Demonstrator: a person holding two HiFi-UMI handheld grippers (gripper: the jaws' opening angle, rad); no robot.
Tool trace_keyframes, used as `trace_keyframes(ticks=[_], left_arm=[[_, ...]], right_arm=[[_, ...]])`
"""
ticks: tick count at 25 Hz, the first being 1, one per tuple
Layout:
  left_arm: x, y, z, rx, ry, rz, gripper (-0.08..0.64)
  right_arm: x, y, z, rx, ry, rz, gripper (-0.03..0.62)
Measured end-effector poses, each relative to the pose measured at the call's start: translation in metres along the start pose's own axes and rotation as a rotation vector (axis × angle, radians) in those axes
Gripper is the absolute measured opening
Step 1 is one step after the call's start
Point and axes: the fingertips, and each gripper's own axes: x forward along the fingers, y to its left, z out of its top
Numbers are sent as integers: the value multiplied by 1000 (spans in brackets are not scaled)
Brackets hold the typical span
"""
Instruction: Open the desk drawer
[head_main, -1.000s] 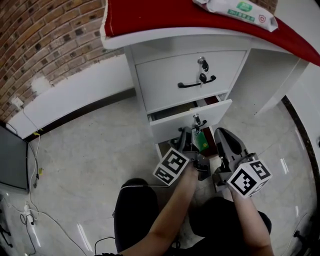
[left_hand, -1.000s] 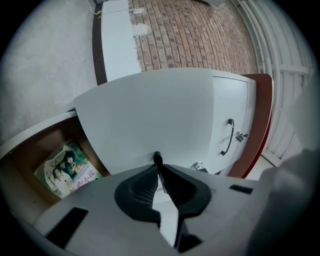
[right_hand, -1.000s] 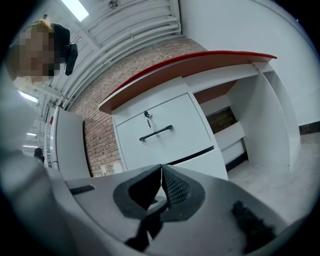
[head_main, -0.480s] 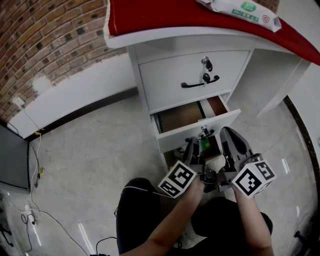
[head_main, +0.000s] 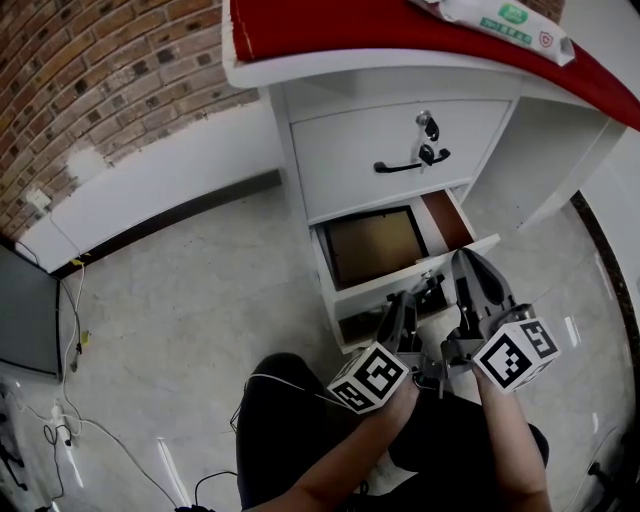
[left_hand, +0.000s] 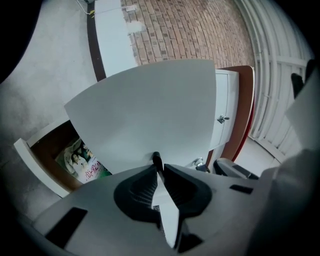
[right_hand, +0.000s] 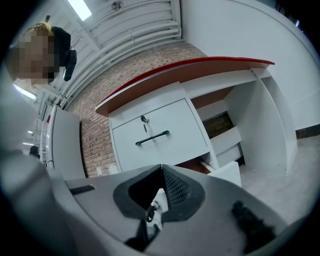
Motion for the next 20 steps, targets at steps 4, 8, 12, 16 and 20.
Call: trace_keyframes(ticks=[4, 8, 12, 16, 20], left_arm=[[-1, 5, -4, 21, 7, 2, 49], [-5, 18, -13, 33, 26, 40, 51], [-5, 19, -13, 96, 24, 58, 65], [-5, 16, -18, 156, 77, 58, 80], [-9, 6, -20, 201, 124, 37, 114]], right_arm=[[-1, -3, -5, -5, 13, -10, 12], [-3, -6, -9, -2, 19, -17, 12], [-3, -7, -9, 20, 13, -14, 12], [0, -5, -11, 7, 23, 1, 12], [5, -3, -15, 6, 32, 20, 12]])
